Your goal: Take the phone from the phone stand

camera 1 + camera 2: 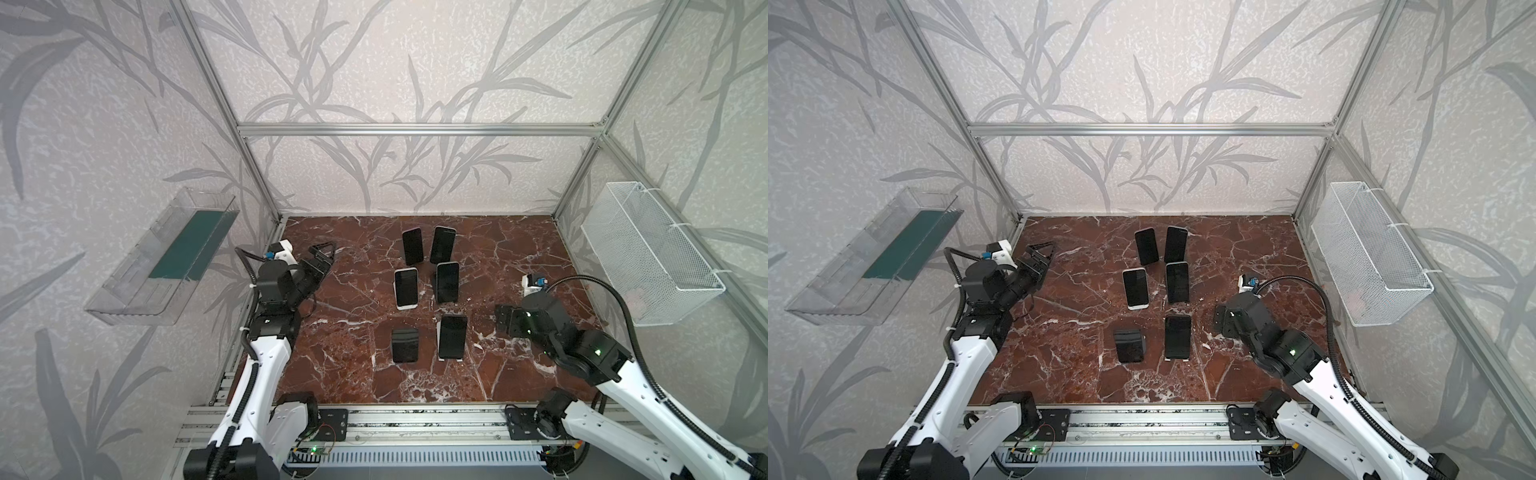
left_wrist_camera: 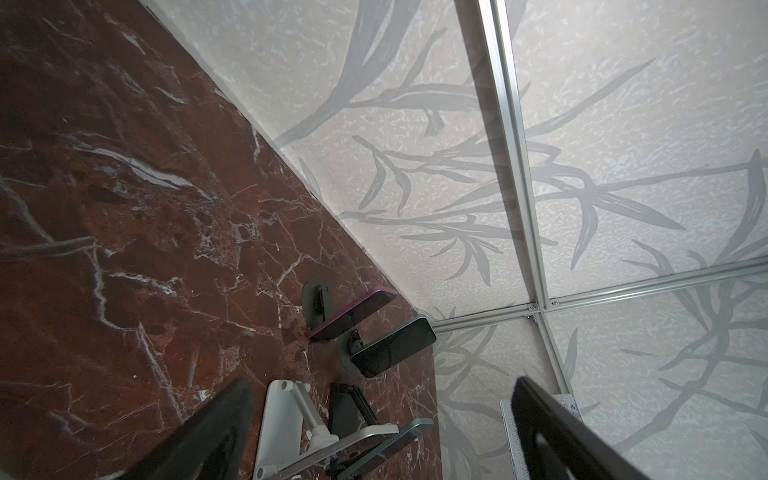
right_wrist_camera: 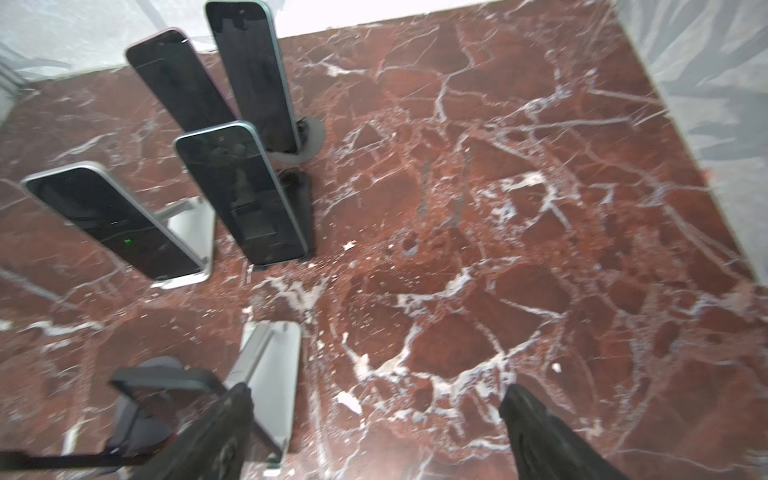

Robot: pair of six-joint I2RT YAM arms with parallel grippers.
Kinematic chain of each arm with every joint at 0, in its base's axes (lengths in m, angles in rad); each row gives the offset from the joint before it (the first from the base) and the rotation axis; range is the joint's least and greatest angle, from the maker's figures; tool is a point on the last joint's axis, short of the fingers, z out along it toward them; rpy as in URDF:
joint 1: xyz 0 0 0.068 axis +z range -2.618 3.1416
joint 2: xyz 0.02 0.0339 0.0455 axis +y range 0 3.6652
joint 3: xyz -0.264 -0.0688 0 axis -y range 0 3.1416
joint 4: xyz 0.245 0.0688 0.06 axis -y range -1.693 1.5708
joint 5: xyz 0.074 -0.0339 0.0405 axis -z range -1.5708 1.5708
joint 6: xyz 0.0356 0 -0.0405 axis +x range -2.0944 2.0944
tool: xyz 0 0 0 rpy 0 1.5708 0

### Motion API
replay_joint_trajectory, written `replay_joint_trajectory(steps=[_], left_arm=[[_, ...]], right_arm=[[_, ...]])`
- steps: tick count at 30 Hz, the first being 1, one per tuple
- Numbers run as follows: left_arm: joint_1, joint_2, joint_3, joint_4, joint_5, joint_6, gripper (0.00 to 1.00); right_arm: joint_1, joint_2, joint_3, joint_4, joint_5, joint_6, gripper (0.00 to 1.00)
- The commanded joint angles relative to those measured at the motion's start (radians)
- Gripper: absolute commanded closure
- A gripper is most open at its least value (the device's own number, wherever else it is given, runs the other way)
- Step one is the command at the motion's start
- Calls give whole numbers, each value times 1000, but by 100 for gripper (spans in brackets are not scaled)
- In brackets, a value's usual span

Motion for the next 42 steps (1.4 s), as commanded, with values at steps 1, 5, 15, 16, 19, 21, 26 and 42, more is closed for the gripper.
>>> replay_joint_trajectory(steps=[1,5,15,16,19,21,26,42], left_arm=[[8,-29,-11,-18,43,-15,4],[1,-116,6,-246,84,123,4],[-3,-185,-44,-526,141,261,3],[-13,-190,-28,-586,118,296,3],[-29,-238,-42,-636,22,265,4],[-30,-269,-55,-617,21,271,4],[-37,-244,-52,-662,25,280,5],[-40,-253,-65,-660,37,278,7]], right_arm=[[66,13,4,-3,-4,79,6],[164,70,50,-43,83,89,1],[365,198,44,106,205,269,1],[371,219,46,129,190,268,1],[386,271,43,203,163,247,1],[390,291,36,241,162,243,1],[391,334,47,259,174,243,1],[393,423,-7,365,158,237,1]])
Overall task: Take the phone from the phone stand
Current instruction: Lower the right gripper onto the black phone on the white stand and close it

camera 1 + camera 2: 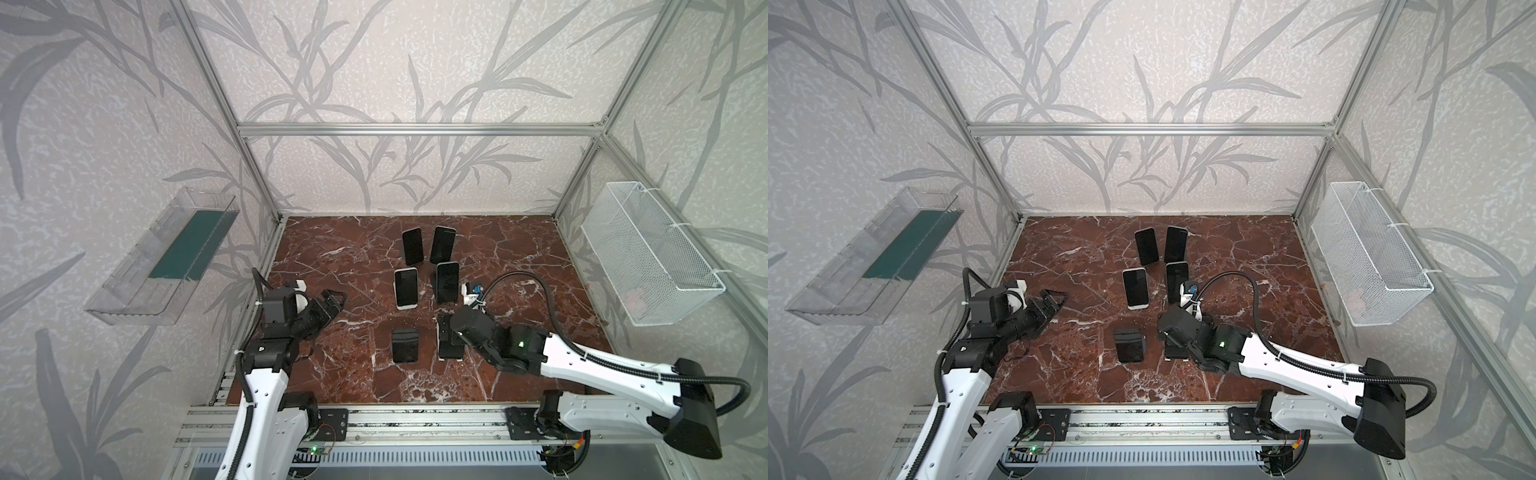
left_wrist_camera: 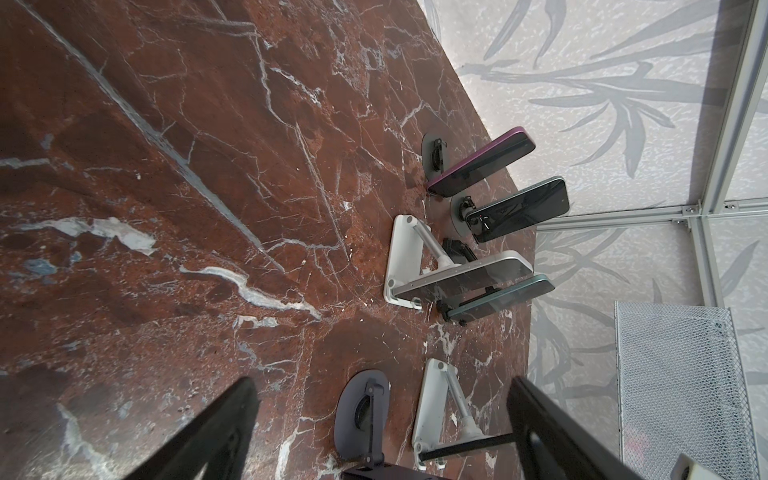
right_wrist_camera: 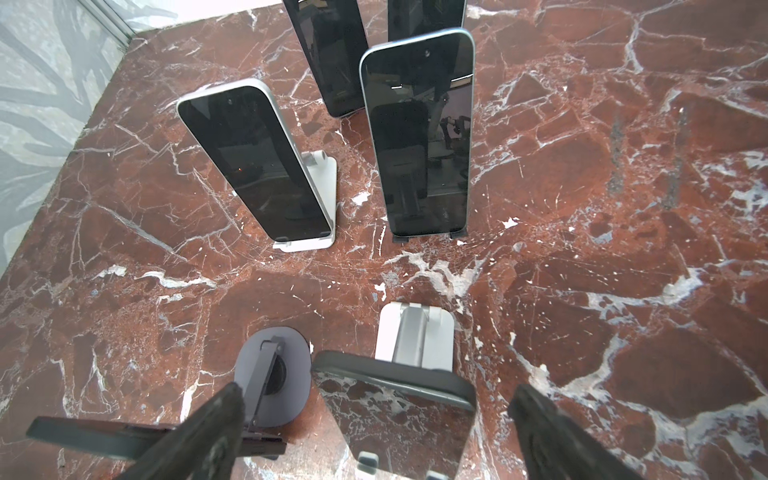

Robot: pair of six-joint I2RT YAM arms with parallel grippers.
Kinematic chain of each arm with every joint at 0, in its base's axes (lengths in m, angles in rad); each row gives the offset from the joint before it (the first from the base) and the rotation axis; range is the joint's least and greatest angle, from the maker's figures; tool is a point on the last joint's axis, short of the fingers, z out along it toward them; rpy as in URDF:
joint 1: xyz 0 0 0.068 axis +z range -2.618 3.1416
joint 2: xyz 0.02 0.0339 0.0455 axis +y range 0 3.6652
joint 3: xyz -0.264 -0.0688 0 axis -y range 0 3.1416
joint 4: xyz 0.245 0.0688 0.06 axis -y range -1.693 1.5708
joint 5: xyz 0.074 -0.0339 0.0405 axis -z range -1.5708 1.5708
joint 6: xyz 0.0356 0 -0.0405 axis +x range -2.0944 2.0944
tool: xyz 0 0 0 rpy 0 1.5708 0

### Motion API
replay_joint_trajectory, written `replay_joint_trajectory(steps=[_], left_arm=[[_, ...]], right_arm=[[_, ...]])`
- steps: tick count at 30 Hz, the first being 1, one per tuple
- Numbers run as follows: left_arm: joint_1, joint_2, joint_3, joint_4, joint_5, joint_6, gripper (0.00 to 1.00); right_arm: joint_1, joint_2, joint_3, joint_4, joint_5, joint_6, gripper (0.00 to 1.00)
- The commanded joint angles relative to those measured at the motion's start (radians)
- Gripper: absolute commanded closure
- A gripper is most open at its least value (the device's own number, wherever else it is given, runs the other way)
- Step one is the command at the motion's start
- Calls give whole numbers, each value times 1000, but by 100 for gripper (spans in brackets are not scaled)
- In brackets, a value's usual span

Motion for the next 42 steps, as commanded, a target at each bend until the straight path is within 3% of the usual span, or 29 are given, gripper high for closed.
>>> replay_joint_trajectory(steps=[1,21,42], left_arm=[[-6,-11,-8,-20,-1,15,7],[-4,-14,-31,3,6,-23,7],[10,-8,-23,1,3,-23,7]], right_arm=[[8,28,-20,47,10,-9,0],[25,101,-41,38,120,6,8],[31,145,-85,116,135,-24,18]])
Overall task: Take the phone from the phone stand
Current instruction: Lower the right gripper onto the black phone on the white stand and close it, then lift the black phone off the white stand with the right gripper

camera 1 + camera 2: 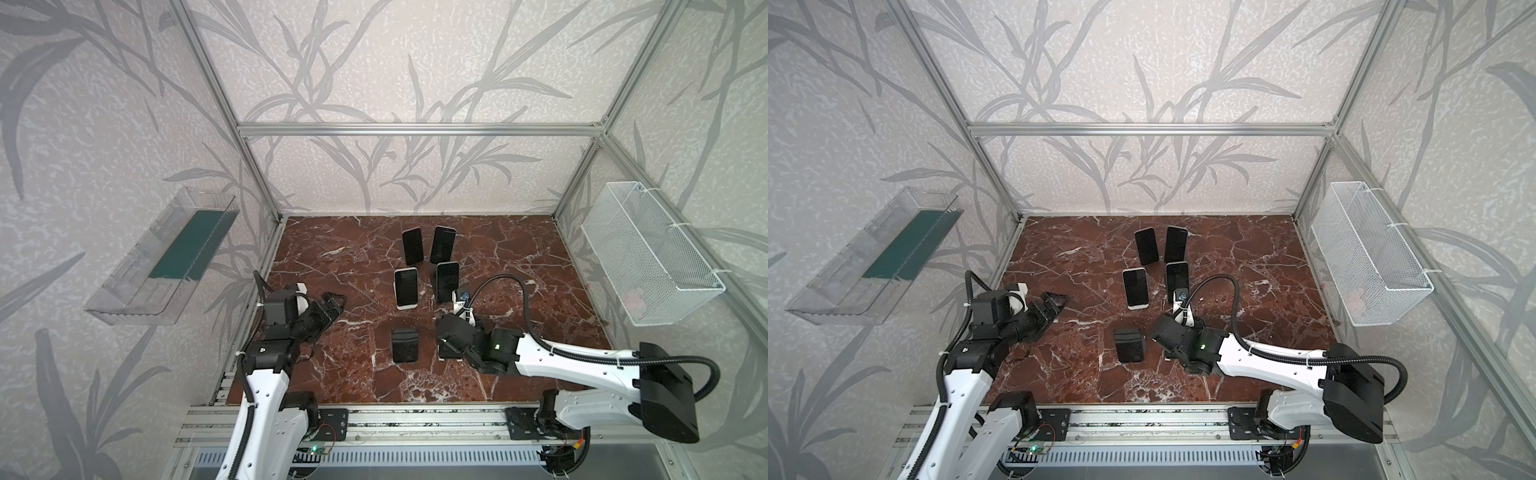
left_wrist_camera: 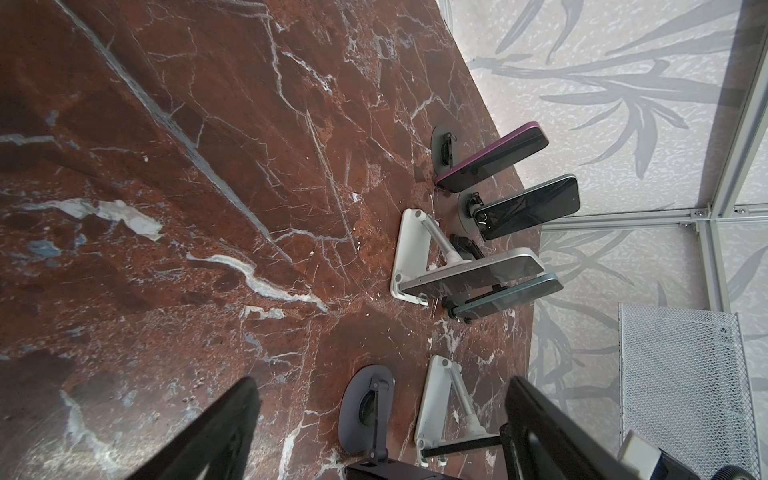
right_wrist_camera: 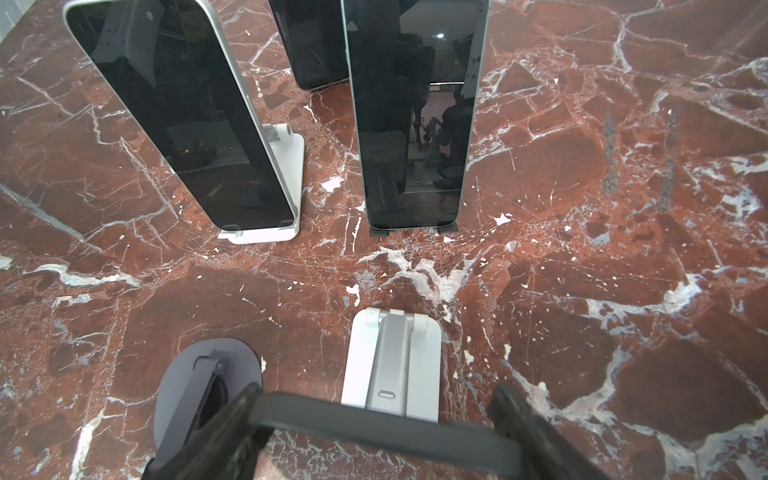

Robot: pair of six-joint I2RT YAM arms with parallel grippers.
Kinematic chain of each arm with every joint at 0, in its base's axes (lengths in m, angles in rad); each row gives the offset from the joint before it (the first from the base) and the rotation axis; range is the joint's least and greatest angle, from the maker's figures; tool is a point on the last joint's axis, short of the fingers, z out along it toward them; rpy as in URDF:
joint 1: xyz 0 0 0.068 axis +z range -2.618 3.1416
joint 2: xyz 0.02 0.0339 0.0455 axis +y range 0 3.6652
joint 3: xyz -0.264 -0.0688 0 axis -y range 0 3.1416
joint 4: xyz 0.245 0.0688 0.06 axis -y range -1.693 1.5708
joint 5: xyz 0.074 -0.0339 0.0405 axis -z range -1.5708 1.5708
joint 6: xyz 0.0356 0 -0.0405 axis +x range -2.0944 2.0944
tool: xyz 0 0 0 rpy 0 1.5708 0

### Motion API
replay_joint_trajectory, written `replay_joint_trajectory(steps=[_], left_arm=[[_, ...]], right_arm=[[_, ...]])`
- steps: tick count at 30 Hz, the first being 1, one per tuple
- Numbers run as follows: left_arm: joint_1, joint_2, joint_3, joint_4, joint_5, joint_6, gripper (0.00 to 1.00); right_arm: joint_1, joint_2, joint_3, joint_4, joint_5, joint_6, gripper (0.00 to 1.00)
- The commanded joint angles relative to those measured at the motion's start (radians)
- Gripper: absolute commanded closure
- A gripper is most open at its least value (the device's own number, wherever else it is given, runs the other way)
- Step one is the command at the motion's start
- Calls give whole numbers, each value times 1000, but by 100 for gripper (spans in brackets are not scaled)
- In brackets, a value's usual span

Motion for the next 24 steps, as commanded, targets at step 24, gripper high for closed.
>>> replay_joint_trajectory(steps=[24], left_arm=[[11,6,3,0,-4,4,7]], right_arm=[[45,-109,-1,20,73,-108,35]])
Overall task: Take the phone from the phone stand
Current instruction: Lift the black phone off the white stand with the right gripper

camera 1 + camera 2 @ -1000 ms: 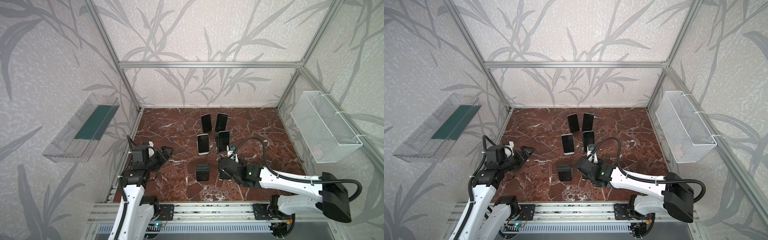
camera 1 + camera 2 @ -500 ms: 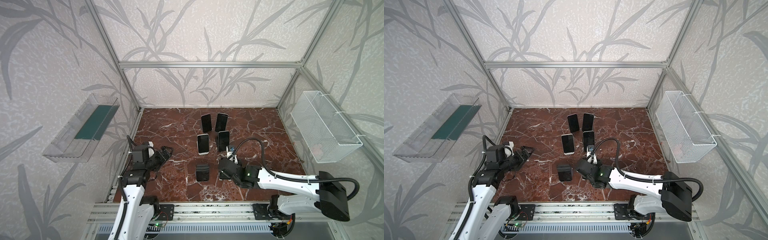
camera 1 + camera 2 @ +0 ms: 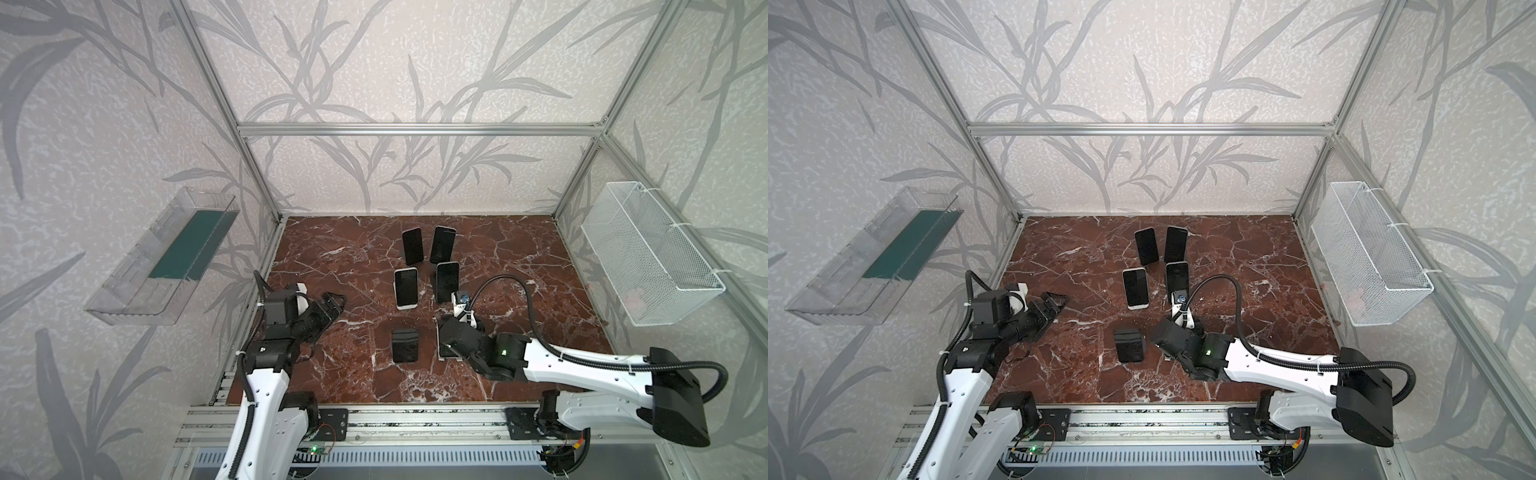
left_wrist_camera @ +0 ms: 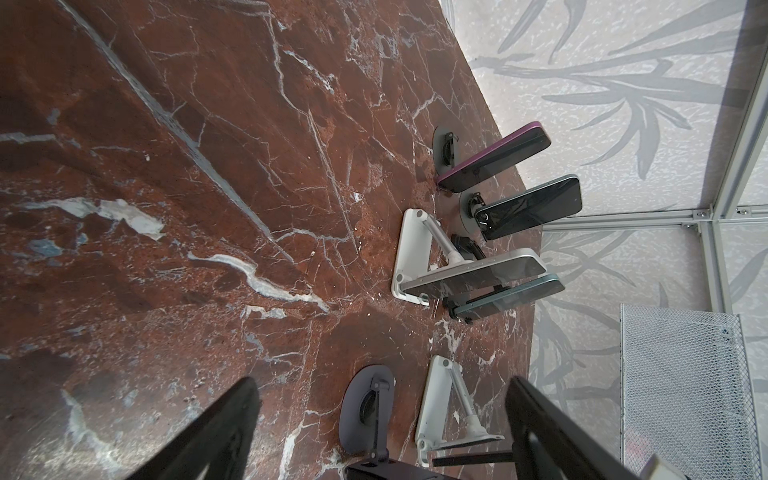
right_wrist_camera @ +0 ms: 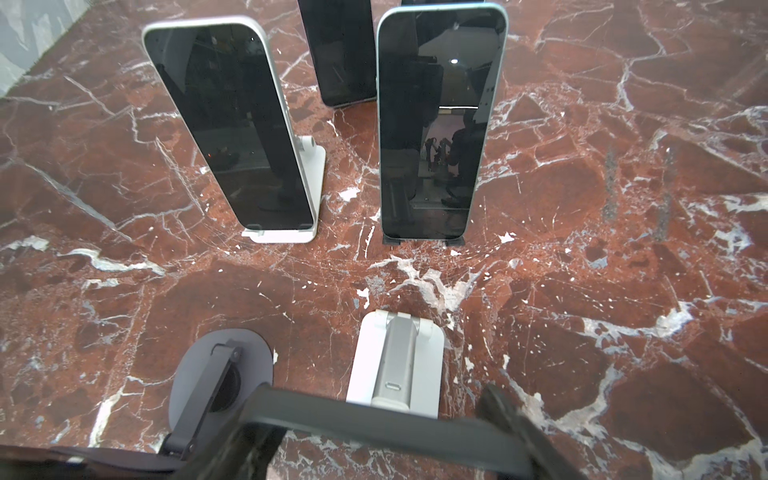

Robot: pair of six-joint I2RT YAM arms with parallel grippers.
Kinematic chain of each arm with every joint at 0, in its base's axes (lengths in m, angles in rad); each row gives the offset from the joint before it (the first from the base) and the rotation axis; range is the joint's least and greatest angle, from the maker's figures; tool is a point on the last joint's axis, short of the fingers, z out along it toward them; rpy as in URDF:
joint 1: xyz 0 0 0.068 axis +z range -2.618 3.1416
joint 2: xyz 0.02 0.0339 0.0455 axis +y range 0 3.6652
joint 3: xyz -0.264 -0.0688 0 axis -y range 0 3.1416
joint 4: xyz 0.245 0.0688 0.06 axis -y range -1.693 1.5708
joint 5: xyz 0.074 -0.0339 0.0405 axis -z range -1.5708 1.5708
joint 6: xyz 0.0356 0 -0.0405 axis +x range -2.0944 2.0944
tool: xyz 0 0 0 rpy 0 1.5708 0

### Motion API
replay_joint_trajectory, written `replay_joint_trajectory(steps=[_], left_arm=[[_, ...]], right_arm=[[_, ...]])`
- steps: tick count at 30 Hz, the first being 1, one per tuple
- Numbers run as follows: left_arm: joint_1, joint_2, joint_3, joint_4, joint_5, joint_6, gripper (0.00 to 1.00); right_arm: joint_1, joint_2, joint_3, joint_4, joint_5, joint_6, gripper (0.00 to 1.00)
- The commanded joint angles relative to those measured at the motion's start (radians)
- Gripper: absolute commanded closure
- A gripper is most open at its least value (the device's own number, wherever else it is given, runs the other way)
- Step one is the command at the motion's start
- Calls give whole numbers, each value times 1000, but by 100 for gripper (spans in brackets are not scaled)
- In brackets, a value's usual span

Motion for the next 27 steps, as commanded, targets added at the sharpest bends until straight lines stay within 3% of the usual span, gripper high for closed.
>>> replay_joint_trajectory(steps=[1,10,19,27], left_arm=[[7,1,1,1,-5,4,7],[5,-2,1,8,-2,4,7],[6,-2,4,1,-14,8,7],[7,15,-17,24,-18,-3,8]], right_arm=[[8,-42,20,-3,47,-31,35],[7,-86,62,8,80,-193,36],[2,-126,95,16,100,-279,36],[-71,-143,209,-69,80,-381,35]])
